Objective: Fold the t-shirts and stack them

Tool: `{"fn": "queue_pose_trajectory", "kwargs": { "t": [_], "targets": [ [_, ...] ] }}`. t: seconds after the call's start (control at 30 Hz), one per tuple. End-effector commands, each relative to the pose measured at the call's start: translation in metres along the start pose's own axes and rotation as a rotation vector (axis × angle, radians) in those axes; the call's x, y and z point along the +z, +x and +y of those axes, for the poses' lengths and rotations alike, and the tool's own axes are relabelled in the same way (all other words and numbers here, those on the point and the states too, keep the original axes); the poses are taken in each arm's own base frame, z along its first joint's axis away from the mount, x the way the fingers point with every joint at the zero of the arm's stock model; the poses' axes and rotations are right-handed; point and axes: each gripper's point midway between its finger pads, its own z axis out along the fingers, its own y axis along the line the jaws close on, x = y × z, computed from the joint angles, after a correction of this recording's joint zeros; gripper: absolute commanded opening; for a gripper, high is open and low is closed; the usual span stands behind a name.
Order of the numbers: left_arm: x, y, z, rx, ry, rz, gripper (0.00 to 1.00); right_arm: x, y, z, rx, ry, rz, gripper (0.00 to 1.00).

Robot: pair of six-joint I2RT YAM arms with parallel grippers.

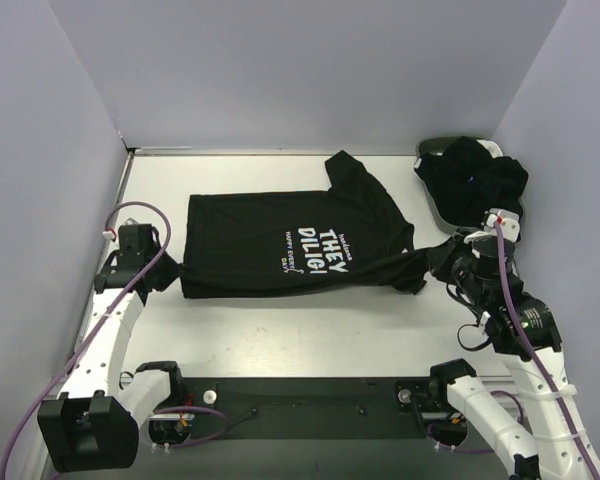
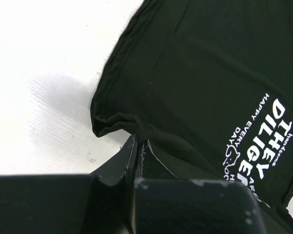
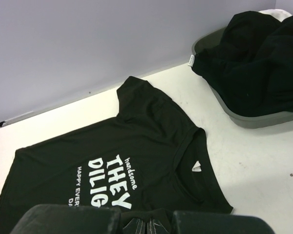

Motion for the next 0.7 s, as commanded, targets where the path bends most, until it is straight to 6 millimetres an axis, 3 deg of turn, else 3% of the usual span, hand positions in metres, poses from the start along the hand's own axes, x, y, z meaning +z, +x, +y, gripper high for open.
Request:
{"fn": "queue_pose_trajectory", "kwargs": {
  "t": [0.0, 0.17, 0.33, 0.67],
  "targets": [
    [-0.006, -0.003, -0.016, 0.017, 0.06, -0.018, 0.0, 0.0, 0.006, -0.01, -0.01, 0.029, -0.002, 0.0],
    [-0.014, 0.012, -0.024, 0.052, 0.087, -0.009, 0.0, 0.007, 0.016, -0.013, -0.016, 0.04, 0.033, 0.0],
    [-0.005, 0.023, -0.024, 0.064, 0.072, 0.014, 0.0, 0.017, 0.015, -0.008, -0.014, 0.04, 0.05, 0.0],
    [0.017, 0.008, -0.015, 0.07, -0.041, -0.016, 0.0, 0.045, 0.008, -0.007, 0.004, 0.076, 0.066, 0.0]
  ]
}}
